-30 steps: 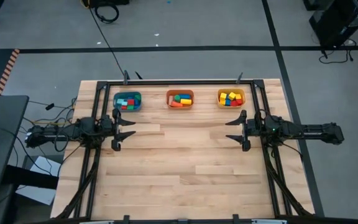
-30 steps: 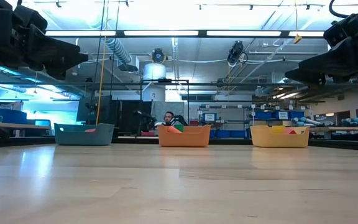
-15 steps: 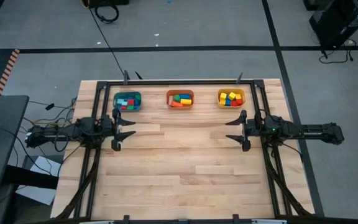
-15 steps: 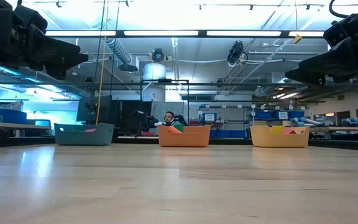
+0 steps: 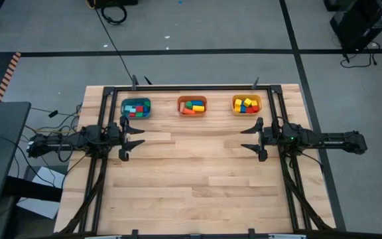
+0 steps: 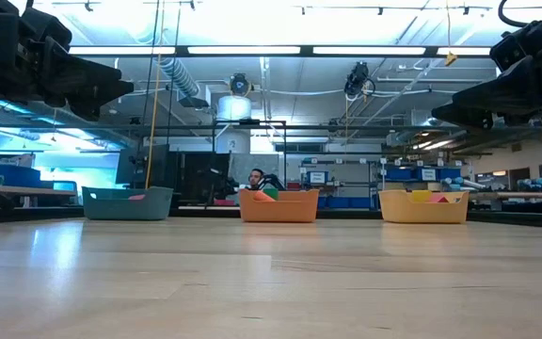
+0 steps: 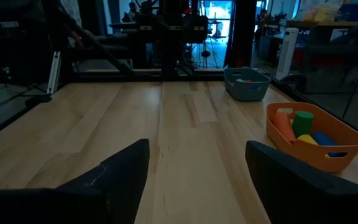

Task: Sort blocks by size
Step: Return to home position

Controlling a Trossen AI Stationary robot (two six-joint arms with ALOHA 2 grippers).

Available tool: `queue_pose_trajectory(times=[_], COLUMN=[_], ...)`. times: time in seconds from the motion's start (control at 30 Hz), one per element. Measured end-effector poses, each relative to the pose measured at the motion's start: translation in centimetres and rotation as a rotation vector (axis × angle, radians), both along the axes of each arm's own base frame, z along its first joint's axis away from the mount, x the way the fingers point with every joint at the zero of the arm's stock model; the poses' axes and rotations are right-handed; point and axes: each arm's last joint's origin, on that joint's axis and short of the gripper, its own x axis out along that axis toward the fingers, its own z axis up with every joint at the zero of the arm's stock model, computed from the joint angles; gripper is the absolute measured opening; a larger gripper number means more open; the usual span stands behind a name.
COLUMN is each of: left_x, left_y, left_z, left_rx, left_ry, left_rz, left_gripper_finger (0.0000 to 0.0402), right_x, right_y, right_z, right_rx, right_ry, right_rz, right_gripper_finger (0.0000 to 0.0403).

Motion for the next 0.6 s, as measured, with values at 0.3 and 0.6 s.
queue_pose_trajectory(times=[0.3, 0.6], left_x=[0.00, 0.00], left_y=[0.00, 0.00], left_z=[0.00, 0.00], left_rx=[0.000, 0.000], left_ry=[0.000, 0.000], left_rz=[0.000, 0.000], left_gripper_finger=[0.0198, 0.0198], right_x=[0.00, 0.00], right_y=[0.00, 0.00], right_z=[0.00, 0.00], right_rx=[0.000, 0.000], right_ry=[0.000, 0.000], right_rz=[0.000, 0.000], right_gripper_finger=[0.0285, 0.0282])
